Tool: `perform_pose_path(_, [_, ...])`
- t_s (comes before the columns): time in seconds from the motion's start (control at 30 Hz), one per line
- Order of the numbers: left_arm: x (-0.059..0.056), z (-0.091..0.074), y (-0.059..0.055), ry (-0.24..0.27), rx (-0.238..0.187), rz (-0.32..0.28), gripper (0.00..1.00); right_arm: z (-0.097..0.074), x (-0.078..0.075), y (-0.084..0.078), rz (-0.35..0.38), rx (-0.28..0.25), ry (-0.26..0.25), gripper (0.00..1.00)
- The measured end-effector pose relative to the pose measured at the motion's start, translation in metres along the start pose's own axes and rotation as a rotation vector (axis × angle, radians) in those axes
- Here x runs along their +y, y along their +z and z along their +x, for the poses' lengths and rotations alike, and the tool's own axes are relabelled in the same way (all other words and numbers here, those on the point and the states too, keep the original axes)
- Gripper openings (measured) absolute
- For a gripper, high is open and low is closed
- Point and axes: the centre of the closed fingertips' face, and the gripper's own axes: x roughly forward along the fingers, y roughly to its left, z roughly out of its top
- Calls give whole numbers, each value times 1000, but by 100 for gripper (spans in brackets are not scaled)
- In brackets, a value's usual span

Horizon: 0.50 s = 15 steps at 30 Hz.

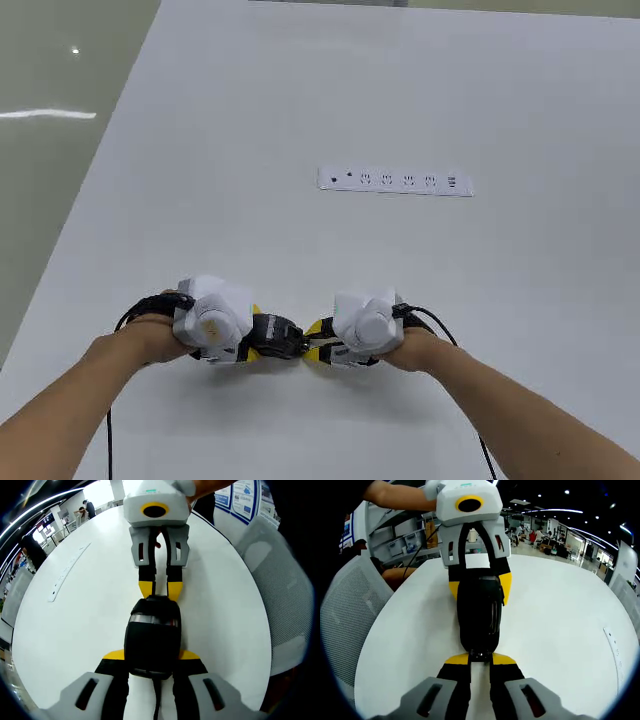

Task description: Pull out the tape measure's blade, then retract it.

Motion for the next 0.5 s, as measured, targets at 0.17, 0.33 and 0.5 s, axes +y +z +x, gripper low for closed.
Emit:
perform_pose_path(0.17, [0, 0, -1, 2, 3, 5, 28, -3, 2, 3, -9, 5, 4, 12])
perform_pose_path(0.33, [-1, -1, -1, 1, 5, 4, 28, -2, 1, 2, -20, 8, 7, 12])
perform_pose_path(0.5, [-1, -2, 0, 5, 7, 0, 28, -3, 1, 2, -31, 13, 12, 12])
